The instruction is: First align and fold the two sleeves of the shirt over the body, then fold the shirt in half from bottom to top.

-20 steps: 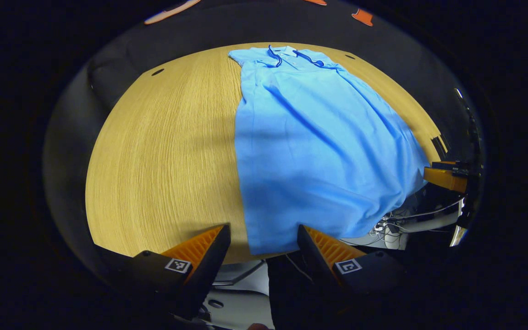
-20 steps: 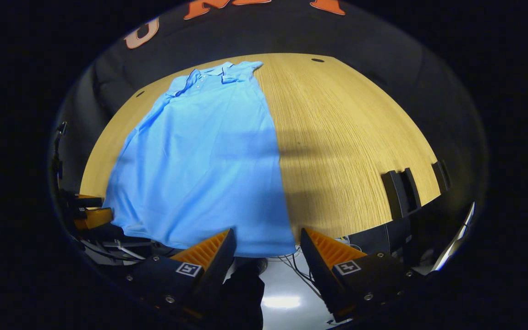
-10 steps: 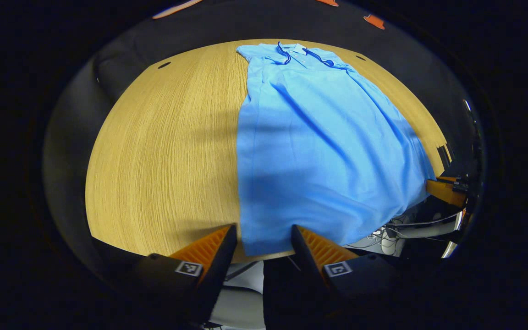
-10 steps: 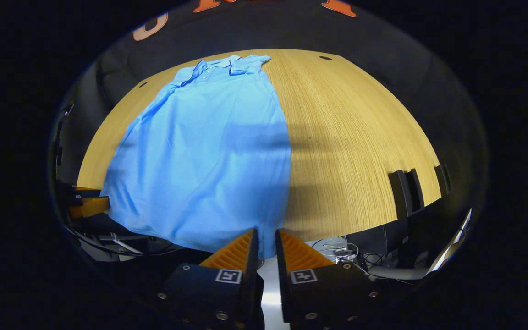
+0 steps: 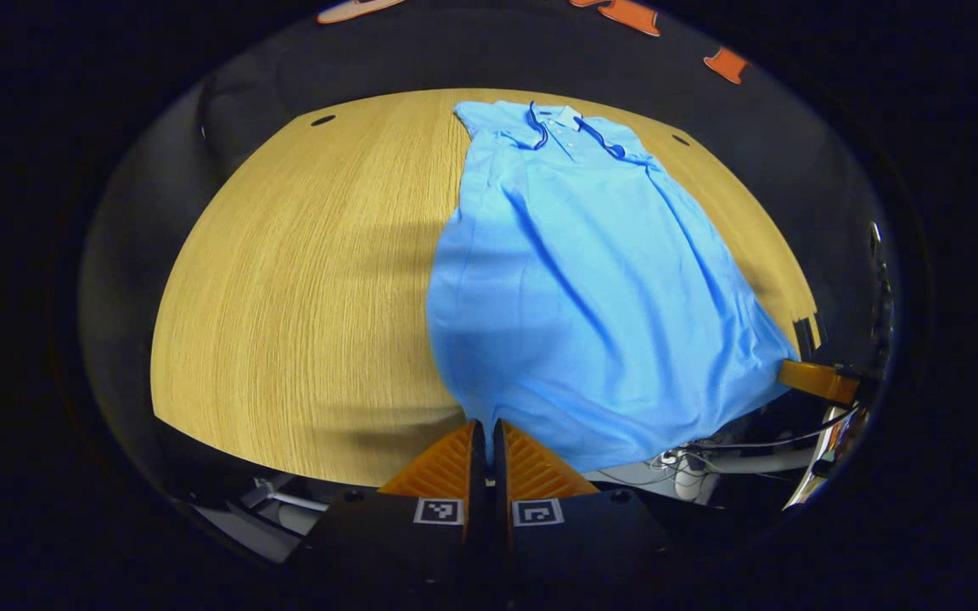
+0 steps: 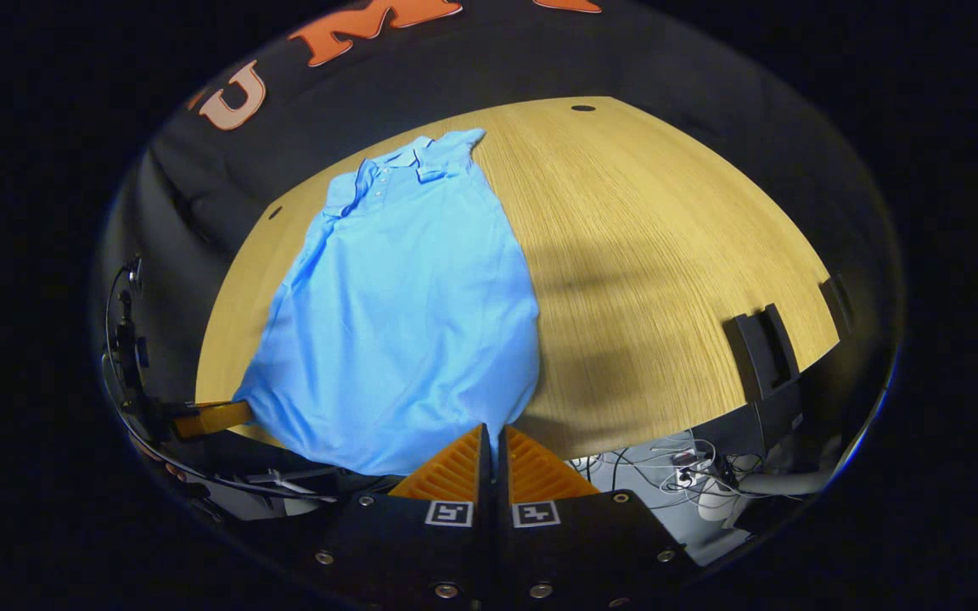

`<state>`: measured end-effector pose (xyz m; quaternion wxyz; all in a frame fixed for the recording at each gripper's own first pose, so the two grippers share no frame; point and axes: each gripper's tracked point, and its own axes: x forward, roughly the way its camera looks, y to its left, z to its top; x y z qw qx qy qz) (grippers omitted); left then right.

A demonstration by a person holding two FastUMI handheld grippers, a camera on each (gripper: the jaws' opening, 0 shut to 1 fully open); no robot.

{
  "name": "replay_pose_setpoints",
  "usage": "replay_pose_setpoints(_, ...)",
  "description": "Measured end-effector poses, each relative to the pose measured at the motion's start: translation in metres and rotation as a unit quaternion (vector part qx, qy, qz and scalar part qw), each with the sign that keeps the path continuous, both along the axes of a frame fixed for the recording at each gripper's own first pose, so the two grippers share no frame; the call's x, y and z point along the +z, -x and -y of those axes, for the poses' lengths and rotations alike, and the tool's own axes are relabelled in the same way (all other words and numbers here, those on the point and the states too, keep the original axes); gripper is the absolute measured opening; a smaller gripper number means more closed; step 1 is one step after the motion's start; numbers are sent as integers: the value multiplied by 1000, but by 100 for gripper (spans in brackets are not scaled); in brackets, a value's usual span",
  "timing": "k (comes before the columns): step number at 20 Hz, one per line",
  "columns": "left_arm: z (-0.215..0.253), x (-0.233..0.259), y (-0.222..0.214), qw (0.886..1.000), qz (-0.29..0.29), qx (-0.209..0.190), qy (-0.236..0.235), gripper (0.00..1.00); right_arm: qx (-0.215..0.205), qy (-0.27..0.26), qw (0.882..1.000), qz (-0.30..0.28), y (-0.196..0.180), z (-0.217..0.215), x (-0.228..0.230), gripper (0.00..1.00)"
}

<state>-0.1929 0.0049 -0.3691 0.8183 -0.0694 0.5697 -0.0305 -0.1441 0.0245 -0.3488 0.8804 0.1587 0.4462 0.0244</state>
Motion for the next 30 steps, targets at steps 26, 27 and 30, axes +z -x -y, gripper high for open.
replay_pose_setpoints(26,-16,110,-262,988,126,-79,34,7,12,48,996,76,-216,16,150,3)
replay_pose_setpoints(27,-15,110,-273,988,128,-76,38,7,11,44,996,78,-227,15,153,3)
replay_pose_setpoints(30,-12,108,-311,987,135,-70,45,9,11,45,995,84,-262,15,162,2)
